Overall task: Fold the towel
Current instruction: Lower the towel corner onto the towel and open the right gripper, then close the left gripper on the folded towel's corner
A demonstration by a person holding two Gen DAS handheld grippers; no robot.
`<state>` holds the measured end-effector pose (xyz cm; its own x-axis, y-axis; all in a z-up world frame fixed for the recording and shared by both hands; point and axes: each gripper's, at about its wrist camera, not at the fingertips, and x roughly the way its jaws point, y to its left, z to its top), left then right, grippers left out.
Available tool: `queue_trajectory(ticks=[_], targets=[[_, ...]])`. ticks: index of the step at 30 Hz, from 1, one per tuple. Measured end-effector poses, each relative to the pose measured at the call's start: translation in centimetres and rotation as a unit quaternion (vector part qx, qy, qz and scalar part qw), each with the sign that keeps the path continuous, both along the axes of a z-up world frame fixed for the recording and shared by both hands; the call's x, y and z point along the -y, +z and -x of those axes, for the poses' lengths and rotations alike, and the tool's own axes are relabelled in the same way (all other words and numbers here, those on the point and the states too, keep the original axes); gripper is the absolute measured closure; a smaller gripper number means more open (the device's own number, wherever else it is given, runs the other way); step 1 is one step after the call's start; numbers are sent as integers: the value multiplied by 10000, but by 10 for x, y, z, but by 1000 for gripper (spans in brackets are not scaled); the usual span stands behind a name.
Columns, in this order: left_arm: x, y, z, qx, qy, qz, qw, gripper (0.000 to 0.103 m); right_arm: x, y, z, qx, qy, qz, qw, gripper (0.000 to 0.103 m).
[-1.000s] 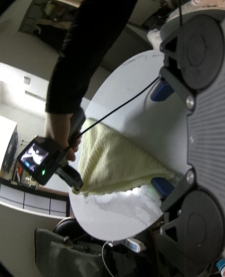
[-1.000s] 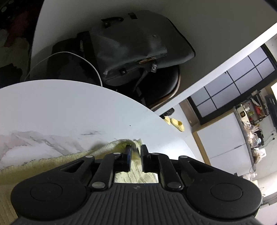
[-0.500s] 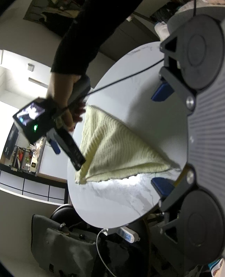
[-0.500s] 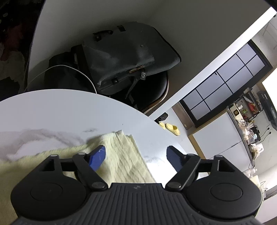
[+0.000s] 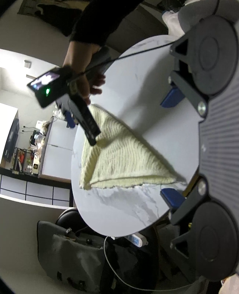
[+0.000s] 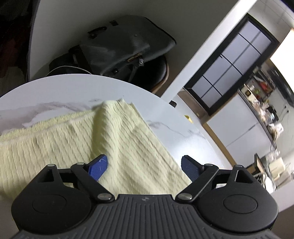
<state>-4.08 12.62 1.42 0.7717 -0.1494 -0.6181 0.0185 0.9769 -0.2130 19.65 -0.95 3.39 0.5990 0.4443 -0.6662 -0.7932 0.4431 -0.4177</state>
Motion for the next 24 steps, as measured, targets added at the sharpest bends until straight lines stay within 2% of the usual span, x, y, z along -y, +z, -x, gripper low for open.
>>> queue_trajectory(ticks=[9,13,16,20,24], targets=[[7,0,3,37,210,-165,9996,9,50,-5,12,-284,-266,-390,9985,4],[10,4,3,224,252,-239,9991,19,75,-6,17,-406,-441,-644,9961,0],[9,7,1,325,288,-229,9988,22,89,-5,22,-434,-509,-796,9946,0],[-5,9,-15,315,350,50,9989,26,106,-4,31,-390,-575,-1123,9912,0],[-20,12,-36,252,414,190,9986,41,117,-10,38,-298,-585,-1305,9893,0]])
